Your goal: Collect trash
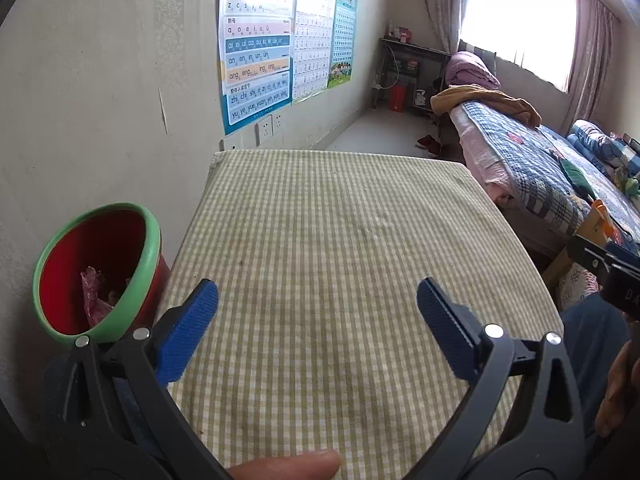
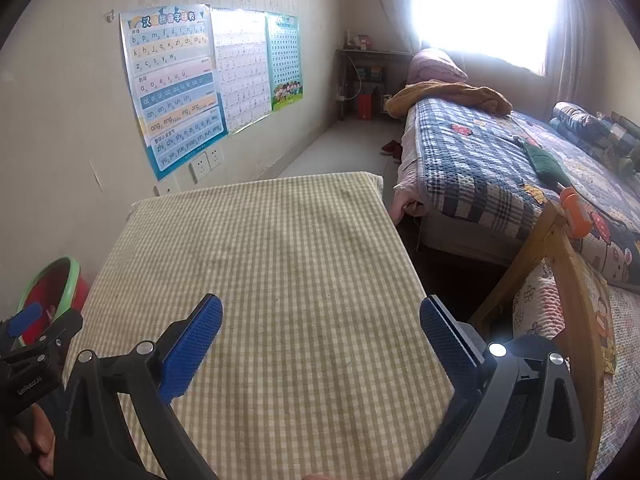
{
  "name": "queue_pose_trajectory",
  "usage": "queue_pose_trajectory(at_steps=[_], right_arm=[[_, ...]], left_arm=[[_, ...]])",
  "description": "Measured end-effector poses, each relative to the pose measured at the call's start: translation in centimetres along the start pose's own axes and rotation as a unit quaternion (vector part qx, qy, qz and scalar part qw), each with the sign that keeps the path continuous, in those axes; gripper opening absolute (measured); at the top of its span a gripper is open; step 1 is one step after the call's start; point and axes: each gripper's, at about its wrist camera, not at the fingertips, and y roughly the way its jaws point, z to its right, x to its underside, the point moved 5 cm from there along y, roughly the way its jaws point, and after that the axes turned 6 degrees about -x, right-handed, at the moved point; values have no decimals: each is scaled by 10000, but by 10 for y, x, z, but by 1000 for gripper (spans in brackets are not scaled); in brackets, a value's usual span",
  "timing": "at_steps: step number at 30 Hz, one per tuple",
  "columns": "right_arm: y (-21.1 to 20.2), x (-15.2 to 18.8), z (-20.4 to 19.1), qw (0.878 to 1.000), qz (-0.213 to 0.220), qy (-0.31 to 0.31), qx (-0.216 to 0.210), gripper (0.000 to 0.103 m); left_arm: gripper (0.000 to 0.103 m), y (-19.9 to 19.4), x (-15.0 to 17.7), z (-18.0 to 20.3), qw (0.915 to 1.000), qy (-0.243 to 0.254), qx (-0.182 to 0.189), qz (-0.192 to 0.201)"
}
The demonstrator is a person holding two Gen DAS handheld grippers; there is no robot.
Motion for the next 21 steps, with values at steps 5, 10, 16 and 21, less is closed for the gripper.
queue_pose_trajectory(at_steps=[5,10,16,21], right_arm=[[10,7,1,9999,-101,85,-43,96],[17,12,-10,9998,-103,-94,-107,96],[19,13,-20,9995,-84,-290,-84,96],[21,12,-25,9993,-60,-360,-94,96]], left_arm=[[98,15,6,-6,9999,-83,-43,-135],[97,21,8,-6,9998,-128,-54,-174],[98,25,10,-10,9995,-196,-102,-221],[97,27,9,-14,9992,-281,-98,-254]])
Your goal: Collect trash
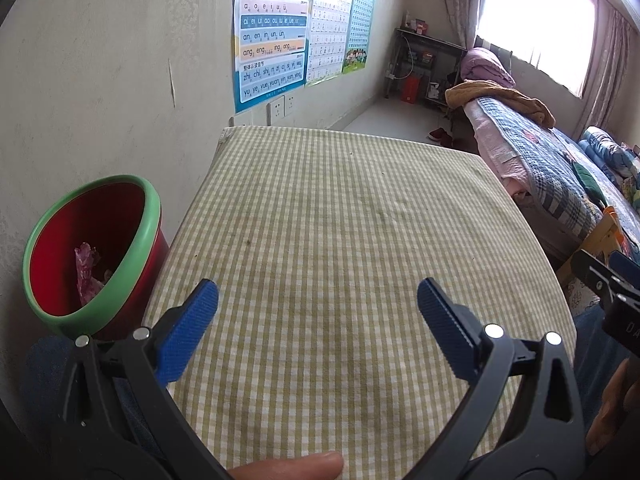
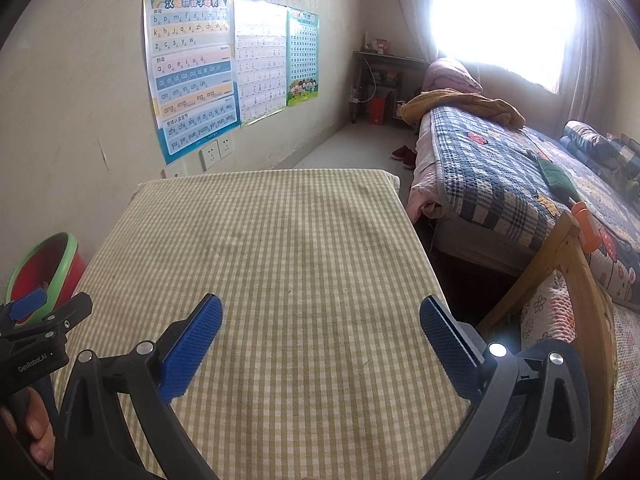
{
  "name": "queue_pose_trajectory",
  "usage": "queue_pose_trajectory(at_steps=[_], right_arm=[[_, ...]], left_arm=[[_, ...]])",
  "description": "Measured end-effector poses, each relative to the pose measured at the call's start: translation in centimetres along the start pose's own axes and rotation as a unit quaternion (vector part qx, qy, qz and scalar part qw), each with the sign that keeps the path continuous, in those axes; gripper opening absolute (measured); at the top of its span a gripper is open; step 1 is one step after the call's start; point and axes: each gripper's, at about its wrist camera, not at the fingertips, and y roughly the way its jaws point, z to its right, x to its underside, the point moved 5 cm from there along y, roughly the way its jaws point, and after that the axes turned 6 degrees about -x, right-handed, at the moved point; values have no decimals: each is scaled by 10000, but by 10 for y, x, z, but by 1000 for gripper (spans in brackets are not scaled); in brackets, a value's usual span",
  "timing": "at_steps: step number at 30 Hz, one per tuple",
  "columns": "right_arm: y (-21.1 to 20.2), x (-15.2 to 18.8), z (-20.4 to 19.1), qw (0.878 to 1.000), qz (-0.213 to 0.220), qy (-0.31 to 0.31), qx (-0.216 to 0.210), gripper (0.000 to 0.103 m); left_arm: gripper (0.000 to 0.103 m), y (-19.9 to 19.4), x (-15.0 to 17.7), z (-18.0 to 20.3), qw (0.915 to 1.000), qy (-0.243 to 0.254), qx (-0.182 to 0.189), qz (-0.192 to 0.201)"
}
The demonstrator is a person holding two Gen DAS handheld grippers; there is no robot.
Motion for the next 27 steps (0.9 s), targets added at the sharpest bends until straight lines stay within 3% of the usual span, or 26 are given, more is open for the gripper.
queue_pose_trajectory(at_steps=[27], right_arm=[[6,1,-5,10000,-45,11,-51,96]], left_arm=[[98,1,3,6,10000,39,-28,-30]])
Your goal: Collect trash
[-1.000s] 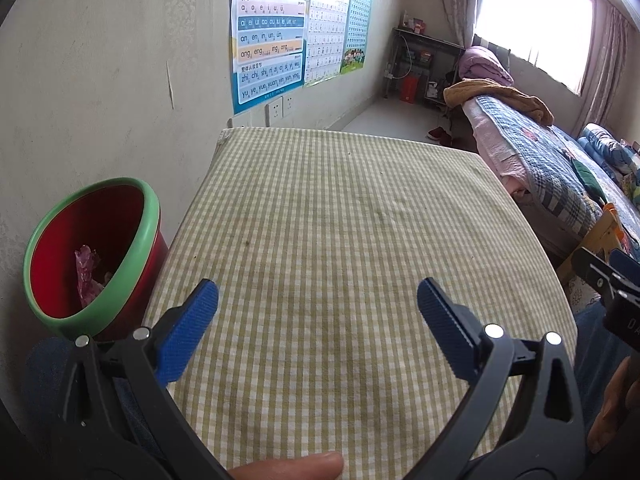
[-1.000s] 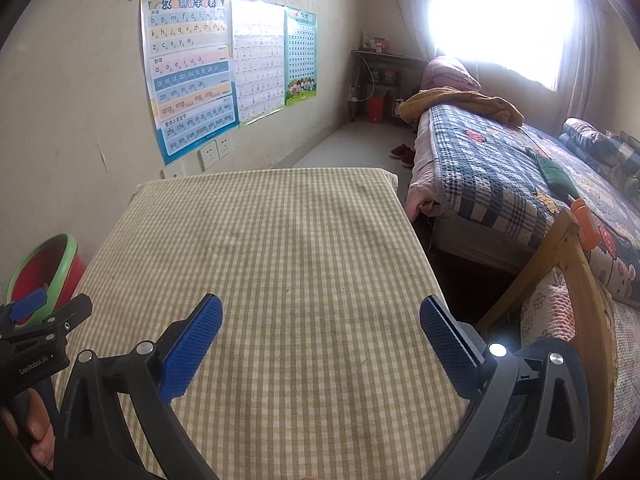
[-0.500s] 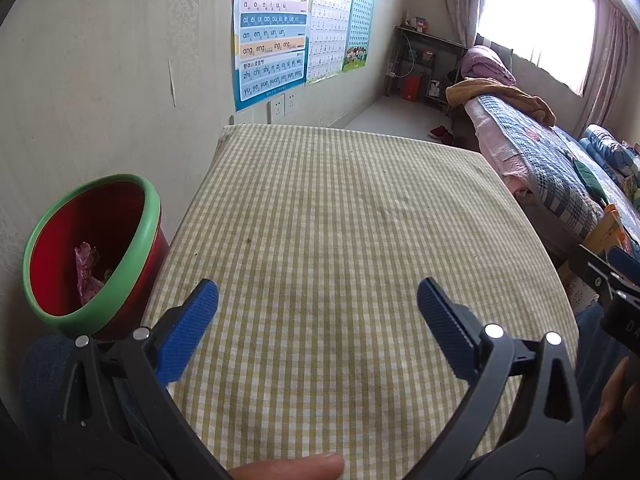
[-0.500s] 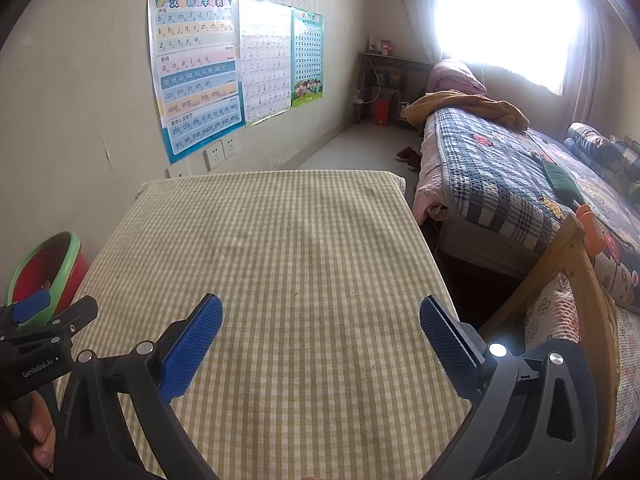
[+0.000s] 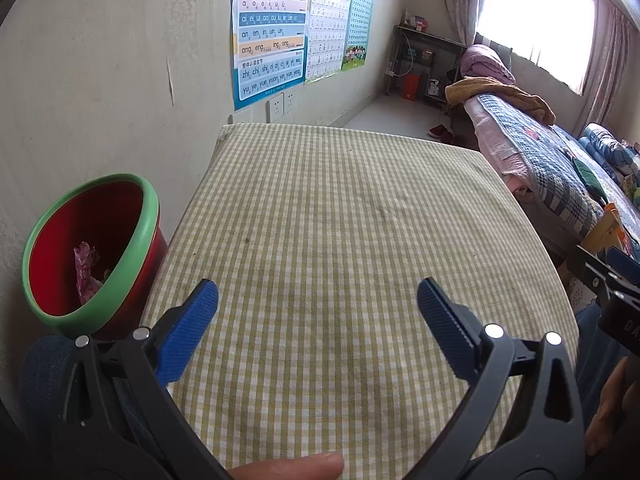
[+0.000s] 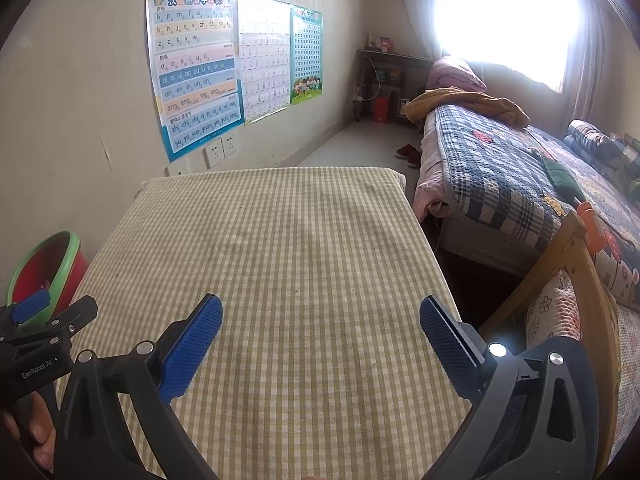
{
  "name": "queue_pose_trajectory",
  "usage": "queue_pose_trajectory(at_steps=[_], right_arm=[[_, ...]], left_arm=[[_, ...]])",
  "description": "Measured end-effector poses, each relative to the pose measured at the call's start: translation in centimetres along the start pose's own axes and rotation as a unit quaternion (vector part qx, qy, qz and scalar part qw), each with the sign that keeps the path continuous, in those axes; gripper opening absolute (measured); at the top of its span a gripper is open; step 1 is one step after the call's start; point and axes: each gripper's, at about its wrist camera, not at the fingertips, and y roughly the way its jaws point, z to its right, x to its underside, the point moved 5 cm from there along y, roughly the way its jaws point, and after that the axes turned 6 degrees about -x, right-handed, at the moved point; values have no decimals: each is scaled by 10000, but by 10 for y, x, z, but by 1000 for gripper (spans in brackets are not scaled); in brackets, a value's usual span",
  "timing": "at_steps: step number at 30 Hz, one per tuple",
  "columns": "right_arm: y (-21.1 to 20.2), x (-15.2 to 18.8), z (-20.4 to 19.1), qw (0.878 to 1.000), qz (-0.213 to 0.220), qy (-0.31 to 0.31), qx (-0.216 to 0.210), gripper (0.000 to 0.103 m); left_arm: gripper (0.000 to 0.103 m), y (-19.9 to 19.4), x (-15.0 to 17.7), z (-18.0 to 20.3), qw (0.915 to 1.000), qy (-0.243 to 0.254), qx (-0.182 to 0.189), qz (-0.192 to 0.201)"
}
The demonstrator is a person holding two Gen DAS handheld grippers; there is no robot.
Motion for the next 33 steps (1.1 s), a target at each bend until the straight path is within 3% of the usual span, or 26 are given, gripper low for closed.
queue_pose_trajectory(at_steps=[23,27,33], right_arm=[[3,2,0,10000,-29,-3,6,96],[4,2,-1,10000,-24,-8,6,96],[3,2,-1,10000,-18,-22,4,96]], left_arm=[[98,0,-1,-2,10000,-9,2,7],[98,-7,-2,0,9998,41,29,212],[98,-3,-2,1,9999,58,6,105]])
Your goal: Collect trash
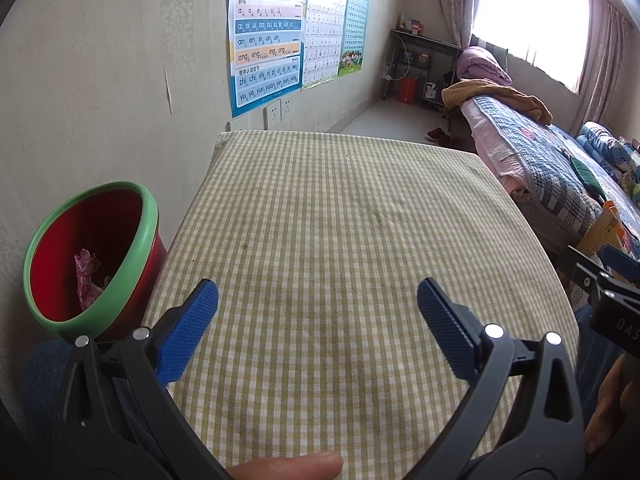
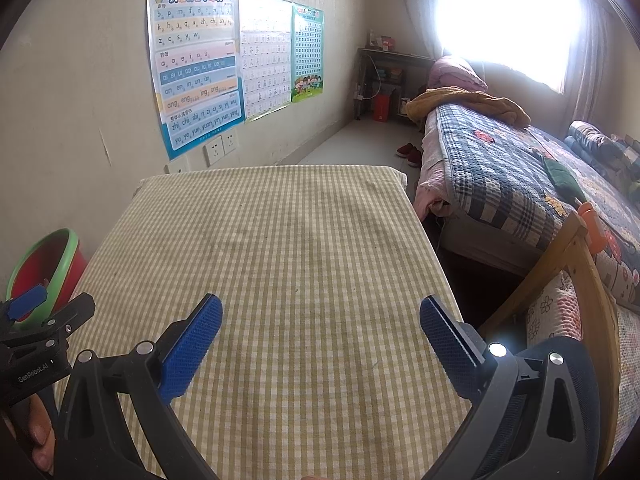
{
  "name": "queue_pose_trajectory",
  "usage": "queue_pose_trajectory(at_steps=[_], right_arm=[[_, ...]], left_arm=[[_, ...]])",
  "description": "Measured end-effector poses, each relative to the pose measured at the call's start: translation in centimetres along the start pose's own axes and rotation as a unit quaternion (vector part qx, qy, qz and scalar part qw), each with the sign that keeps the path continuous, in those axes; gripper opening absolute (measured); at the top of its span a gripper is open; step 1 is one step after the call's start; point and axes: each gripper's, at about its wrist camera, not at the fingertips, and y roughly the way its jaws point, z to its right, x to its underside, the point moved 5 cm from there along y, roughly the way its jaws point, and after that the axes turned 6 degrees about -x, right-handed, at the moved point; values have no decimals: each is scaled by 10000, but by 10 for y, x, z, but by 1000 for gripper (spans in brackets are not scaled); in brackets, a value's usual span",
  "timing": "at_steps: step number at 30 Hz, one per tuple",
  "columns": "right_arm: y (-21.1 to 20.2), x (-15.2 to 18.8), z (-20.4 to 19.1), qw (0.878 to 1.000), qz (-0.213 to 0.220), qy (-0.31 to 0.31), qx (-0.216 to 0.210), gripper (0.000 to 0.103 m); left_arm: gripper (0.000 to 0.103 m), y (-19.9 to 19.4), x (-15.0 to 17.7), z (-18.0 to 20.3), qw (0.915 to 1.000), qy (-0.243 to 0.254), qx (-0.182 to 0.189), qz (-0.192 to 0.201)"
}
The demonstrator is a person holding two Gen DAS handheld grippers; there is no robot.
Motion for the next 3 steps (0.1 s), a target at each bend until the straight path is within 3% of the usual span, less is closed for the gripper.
queue_pose_trajectory(at_steps=[3], right_arm=[[0,1,0,10000,-14,7,-1,96]], left_arm=[[98,1,1,0,10000,-5,-11,-34]])
